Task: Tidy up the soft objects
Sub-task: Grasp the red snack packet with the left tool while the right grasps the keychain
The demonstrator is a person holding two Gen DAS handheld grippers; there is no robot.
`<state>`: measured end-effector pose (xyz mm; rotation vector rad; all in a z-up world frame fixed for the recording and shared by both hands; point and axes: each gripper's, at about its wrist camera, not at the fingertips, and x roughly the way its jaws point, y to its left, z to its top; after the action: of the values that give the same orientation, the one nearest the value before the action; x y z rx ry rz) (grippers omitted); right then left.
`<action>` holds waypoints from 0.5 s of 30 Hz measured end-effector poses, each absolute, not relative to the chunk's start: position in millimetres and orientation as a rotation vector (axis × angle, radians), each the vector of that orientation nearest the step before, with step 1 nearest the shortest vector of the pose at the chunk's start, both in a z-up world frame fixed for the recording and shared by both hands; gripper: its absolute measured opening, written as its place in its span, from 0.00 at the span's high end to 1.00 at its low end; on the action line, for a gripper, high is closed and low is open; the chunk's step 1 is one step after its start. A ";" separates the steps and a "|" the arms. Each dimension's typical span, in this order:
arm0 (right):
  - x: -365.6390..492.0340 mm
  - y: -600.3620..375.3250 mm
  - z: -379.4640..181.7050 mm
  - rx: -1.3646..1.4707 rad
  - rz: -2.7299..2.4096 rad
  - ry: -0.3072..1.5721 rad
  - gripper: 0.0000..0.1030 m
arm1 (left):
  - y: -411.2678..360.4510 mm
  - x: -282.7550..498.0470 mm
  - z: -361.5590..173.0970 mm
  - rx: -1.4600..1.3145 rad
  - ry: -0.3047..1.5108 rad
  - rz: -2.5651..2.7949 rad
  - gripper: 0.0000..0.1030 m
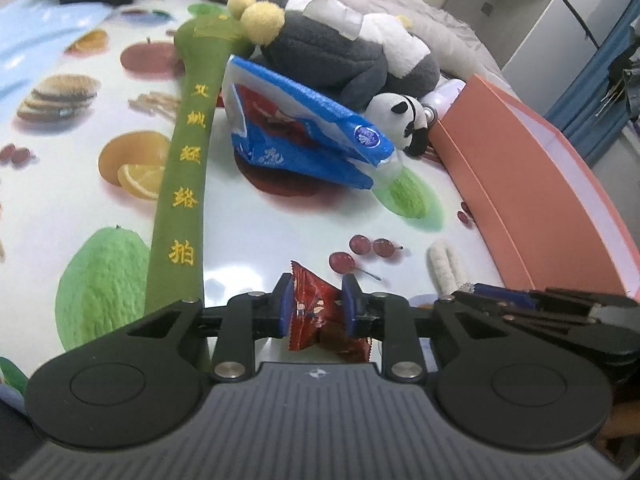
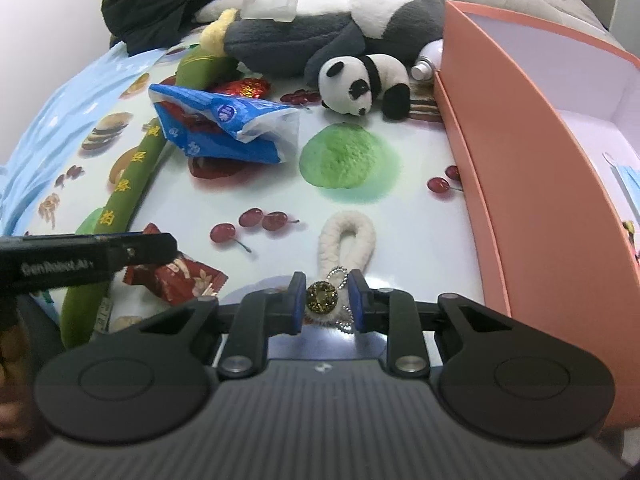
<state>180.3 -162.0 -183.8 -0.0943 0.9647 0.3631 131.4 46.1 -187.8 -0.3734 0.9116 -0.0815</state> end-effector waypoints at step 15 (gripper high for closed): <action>148.4 -164.8 -184.7 -0.067 0.313 0.935 0.75 | 14.1 117.3 -178.2 -0.044 0.932 -0.228 0.36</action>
<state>148.4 -164.8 -184.7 -0.0670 0.9352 0.3135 117.3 14.1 -178.2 -0.0445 0.9322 -0.2276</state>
